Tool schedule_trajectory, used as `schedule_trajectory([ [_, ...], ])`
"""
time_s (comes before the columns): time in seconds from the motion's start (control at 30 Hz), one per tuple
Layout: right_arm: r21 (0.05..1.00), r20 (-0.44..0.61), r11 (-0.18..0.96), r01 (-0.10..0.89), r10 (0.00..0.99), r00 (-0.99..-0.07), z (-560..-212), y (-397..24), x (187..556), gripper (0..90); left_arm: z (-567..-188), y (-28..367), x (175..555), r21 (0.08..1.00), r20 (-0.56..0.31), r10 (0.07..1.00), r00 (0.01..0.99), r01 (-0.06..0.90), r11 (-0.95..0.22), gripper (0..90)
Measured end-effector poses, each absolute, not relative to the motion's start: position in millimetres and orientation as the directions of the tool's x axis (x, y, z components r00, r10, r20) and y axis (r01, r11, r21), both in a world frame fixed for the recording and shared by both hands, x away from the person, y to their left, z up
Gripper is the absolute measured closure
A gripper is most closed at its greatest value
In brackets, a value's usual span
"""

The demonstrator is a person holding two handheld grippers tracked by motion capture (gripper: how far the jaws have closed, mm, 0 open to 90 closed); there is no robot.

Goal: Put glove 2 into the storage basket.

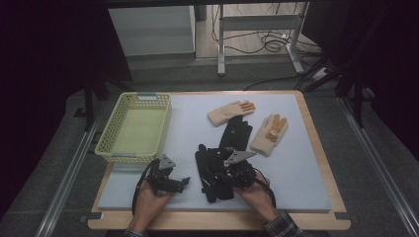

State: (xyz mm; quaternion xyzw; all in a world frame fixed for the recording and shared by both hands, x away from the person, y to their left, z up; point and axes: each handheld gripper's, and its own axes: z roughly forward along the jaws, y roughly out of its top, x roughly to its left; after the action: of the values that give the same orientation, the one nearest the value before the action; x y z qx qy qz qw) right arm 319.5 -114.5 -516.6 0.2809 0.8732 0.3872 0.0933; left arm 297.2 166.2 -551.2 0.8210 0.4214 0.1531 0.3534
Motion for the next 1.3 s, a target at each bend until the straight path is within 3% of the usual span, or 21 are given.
schedule_trajectory([
  [0.07, 0.728, 0.055, 0.54, 0.422, 0.568, -0.821, -518, -117, 319, 52.7, -551, 166, 297, 0.709, -0.046, 0.8, 0.598, 0.584, -0.395, 6.5],
  [0.2, 0.748, 0.05, 0.515, 0.418, 0.585, -0.81, -509, -132, 318, 51.1, -551, 166, 297, 0.709, -0.046, 0.8, 0.598, 0.584, -0.395, 6.6],
  [0.4, 0.728, 0.025, 0.536, 0.427, 0.602, -0.798, -514, -155, 319, 69.2, -551, 166, 297, 0.709, -0.047, 0.8, 0.598, 0.584, -0.395, 6.5],
  [0.63, 0.714, 0.025, 0.572, 0.402, 0.554, -0.832, -527, -151, 314, 77.3, -551, 166, 297, 0.71, -0.046, 0.8, 0.598, 0.584, -0.395, 6.5],
  [0.93, 0.712, 0.029, 0.595, 0.373, 0.506, -0.862, -530, -135, 303, 77.1, -551, 166, 297, 0.71, -0.046, 0.8, 0.598, 0.583, -0.395, 6.5],
  [1.07, 0.715, 0.036, 0.596, 0.365, 0.49, -0.871, -531, -128, 300, 72.8, -551, 166, 297, 0.709, -0.045, 0.8, 0.598, 0.583, -0.396, 6.5],
  [1.3, 0.727, 0.034, 0.569, 0.384, 0.528, -0.848, -523, -139, 309, 69.4, -551, 166, 297, 0.709, -0.046, 0.8, 0.598, 0.583, -0.396, 6.5],
])
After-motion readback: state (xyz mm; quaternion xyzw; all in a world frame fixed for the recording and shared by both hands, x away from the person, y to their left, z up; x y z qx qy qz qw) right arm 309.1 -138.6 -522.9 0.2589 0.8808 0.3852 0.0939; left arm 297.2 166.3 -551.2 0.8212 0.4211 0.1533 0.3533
